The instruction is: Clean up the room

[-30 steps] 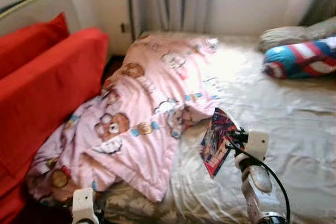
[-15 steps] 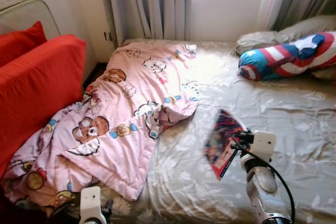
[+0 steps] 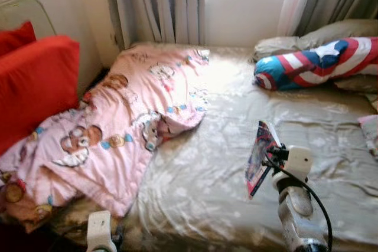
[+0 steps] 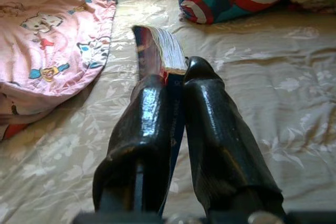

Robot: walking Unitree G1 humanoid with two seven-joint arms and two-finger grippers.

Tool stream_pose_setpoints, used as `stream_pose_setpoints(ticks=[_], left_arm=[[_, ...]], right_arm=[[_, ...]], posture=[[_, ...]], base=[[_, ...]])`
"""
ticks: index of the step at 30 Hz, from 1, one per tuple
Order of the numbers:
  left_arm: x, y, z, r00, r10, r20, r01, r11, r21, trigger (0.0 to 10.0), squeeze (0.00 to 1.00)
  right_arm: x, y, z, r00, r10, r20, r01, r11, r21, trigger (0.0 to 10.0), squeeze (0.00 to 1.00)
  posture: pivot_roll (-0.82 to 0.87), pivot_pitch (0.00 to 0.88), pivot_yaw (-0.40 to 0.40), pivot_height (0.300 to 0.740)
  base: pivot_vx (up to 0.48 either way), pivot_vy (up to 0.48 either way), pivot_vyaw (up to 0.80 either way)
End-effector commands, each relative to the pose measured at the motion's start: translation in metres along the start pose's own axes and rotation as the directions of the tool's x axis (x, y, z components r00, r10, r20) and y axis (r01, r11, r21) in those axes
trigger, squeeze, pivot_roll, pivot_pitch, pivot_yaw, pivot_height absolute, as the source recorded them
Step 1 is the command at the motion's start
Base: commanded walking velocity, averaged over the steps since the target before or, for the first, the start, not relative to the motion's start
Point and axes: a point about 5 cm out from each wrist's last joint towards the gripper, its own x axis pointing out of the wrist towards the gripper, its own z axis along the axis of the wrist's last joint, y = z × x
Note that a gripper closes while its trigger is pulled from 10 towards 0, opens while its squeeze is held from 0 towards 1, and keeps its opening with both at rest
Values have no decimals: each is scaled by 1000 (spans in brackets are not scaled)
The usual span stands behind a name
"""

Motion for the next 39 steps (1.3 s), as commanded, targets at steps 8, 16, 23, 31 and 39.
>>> stream_pose_setpoints(ticks=[8,16,23,31,39], left_arm=[[1,-5,2,1000,-14,6,14,1000,-3,10000,0],[1,-7,1,1000,-17,3,17,1000,-4,10000,0],[1,-8,2,1000,-20,8,20,1000,-4,10000,0],[1,-10,1,1000,-22,7,22,1000,-5,10000,0],[1,-10,2,1000,-20,5,20,1000,-15,10000,0]], right_arm=[[4,-4,12,999,-9,48,9,1000,-3,10000,0],[4,-5,13,999,-12,49,12,1000,-3,10000,0],[4,-5,13,999,-14,48,14,1000,-4,10000,0],[5,-6,13,999,-13,47,14,1000,-6,10000,0],[5,-6,12,999,-15,43,15,1000,-3,10000,0]], posture=[[-61,0,-18,739],[-61,0,-18,739],[-63,0,-19,739],[-62,0,-21,739],[-63,0,-22,739]], base=[[0,-299,0],[0,-299,0],[0,-299,0],[0,-299,0],[0,-34,0]])
